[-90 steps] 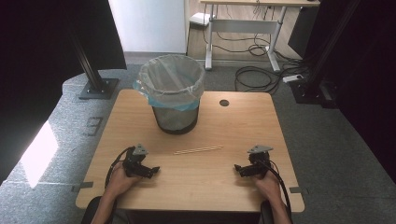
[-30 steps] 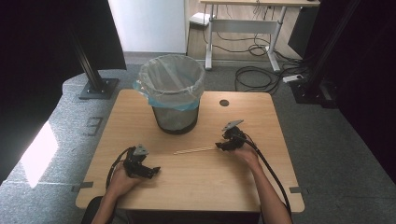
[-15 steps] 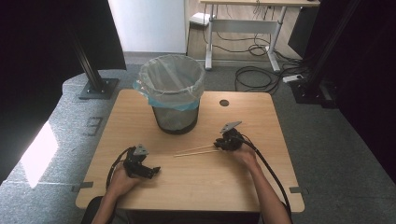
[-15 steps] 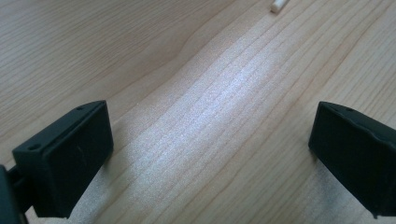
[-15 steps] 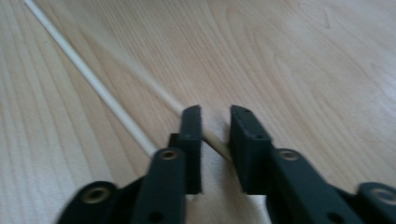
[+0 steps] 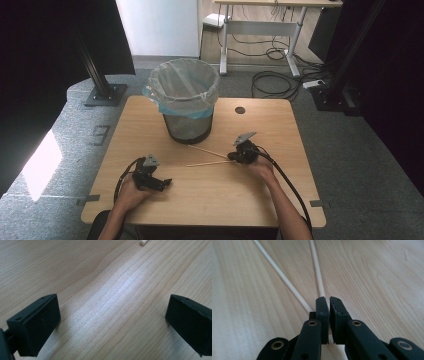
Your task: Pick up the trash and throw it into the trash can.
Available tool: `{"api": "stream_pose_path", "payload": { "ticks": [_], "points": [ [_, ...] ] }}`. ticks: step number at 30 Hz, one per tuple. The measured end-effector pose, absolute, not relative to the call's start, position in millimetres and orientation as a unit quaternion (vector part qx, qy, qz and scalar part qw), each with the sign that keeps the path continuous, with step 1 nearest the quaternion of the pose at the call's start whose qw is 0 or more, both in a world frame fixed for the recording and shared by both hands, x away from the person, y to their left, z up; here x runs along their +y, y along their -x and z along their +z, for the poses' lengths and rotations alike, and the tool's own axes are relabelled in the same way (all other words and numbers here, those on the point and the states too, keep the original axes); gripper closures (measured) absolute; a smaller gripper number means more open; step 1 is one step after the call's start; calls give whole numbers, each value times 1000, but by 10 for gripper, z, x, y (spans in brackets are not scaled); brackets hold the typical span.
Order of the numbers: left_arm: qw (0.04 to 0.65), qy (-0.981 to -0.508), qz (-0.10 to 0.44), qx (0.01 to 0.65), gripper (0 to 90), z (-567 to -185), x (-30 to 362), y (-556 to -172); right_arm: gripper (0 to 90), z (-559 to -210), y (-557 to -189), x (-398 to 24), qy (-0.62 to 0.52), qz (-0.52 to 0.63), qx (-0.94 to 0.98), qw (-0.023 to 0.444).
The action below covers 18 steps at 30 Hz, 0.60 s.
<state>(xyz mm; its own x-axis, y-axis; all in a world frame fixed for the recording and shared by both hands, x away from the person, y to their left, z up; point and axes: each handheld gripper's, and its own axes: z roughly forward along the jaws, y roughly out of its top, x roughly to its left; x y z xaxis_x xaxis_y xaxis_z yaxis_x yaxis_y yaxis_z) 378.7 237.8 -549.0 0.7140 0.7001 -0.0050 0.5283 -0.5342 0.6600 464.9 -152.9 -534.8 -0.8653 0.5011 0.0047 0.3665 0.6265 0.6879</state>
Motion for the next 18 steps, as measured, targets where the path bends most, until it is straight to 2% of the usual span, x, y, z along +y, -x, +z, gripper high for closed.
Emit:
{"api": "stream_pose_path", "payload": {
  "ticks": [10,18],
  "points": [
    [327,-866,131,355,0,-5490,2378,-3787,856,-5026,-4534,-1582,-228,397,887,60],
    [327,-866,131,355,0,-5490,2377,-3787,856,-4781,-4454,-1697,-240,411,877,63]
  ]
}}
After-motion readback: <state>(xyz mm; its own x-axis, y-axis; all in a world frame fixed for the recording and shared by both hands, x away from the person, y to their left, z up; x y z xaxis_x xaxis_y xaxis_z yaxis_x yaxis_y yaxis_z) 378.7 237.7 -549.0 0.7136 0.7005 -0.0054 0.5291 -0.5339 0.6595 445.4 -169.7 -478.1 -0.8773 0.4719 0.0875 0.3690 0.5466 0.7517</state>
